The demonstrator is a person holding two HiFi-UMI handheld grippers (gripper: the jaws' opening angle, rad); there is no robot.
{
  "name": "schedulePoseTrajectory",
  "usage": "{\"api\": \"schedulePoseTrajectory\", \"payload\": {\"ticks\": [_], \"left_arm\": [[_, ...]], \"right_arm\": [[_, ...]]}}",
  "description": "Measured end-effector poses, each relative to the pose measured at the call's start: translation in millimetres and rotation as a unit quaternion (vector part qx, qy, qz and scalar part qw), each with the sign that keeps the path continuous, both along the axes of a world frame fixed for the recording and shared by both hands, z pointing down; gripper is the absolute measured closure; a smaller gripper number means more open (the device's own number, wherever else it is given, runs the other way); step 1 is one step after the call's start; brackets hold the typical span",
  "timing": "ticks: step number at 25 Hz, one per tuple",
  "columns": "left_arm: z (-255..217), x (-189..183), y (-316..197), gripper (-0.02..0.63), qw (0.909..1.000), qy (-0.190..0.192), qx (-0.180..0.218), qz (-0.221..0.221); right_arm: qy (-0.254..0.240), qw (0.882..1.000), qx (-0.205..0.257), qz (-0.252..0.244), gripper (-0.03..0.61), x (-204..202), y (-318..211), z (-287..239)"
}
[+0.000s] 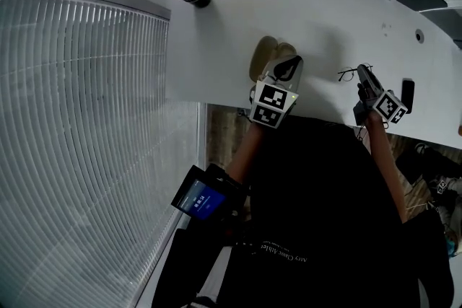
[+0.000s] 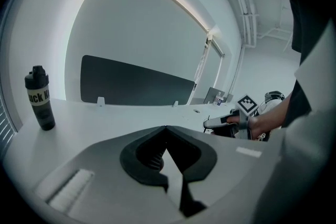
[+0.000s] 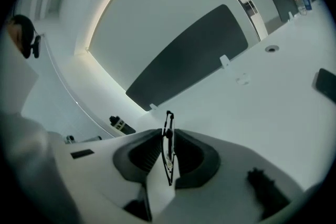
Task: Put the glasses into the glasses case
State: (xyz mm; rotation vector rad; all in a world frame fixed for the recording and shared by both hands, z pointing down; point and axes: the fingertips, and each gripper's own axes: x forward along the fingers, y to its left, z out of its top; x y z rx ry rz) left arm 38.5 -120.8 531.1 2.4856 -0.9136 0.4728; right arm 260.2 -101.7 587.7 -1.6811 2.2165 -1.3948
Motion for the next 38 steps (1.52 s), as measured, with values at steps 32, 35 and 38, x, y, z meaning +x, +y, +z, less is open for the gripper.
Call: {"api": "schedulePoseTrajectory", "payload": {"ticks": [32,35,38], "left_arm": [[35,-172,45,0.606,0.9845,-0.014,-0.025,-0.173],[40,-171,43,0.606,0.9853,-0.018,-0.035,-0.166],[35,-171,48,0.605,0.9872,-0.02,-0.035,-0.155]], "right_arm": [[0.11,0.939,-0.098,-0.311,0.496,-255,-41,84],[0.165,0.93,-0.107,-0.312,0.471,-253,-46,91],[0.211,0.916,-0.086,-0.329,0.461,-258,-39,84]]}}
